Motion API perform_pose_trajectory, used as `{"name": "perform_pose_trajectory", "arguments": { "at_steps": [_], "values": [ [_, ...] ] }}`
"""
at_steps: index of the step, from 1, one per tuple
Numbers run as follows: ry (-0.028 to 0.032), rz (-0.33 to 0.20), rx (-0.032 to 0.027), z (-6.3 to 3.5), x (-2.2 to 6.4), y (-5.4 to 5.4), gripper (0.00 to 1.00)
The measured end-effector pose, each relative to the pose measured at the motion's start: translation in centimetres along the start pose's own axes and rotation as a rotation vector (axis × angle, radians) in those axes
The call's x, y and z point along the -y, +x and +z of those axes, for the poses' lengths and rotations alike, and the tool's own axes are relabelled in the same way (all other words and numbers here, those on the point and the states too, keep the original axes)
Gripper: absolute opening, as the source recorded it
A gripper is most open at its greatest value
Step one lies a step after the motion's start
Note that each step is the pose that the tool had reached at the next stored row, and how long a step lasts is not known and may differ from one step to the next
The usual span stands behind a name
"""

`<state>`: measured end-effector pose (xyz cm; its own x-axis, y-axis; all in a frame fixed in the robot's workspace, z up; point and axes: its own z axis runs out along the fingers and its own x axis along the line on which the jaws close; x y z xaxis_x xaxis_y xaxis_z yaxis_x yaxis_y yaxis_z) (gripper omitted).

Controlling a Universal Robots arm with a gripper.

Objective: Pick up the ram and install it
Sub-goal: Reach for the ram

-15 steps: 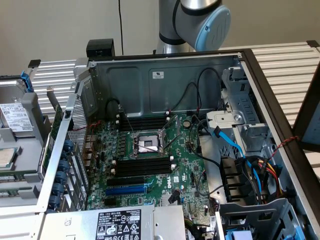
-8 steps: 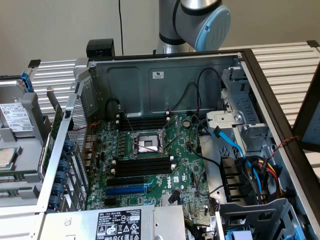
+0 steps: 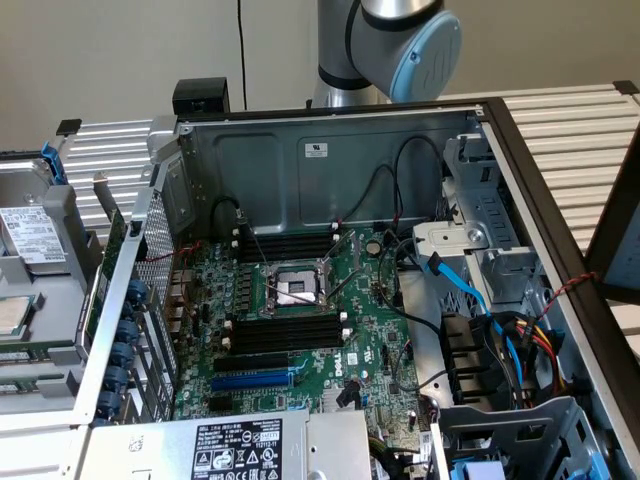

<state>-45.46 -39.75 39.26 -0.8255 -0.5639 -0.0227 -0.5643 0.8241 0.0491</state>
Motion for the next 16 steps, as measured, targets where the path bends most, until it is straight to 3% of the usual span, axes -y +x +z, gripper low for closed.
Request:
{"name": "perform_pose_trajectory", "arguments": {
  "at_steps": [12, 13, 16],
  "values": [
    [-0.0091, -0.217, -0.0166, 0.00, 0.00, 0.00, 0.12],
    [-0.0100, -0.235, -0.0181, 0.00, 0.00, 0.00, 0.18],
    [-0.0123, -0.288, -0.0223, 0.00, 0.00, 0.00, 0.18]
  ]
}}
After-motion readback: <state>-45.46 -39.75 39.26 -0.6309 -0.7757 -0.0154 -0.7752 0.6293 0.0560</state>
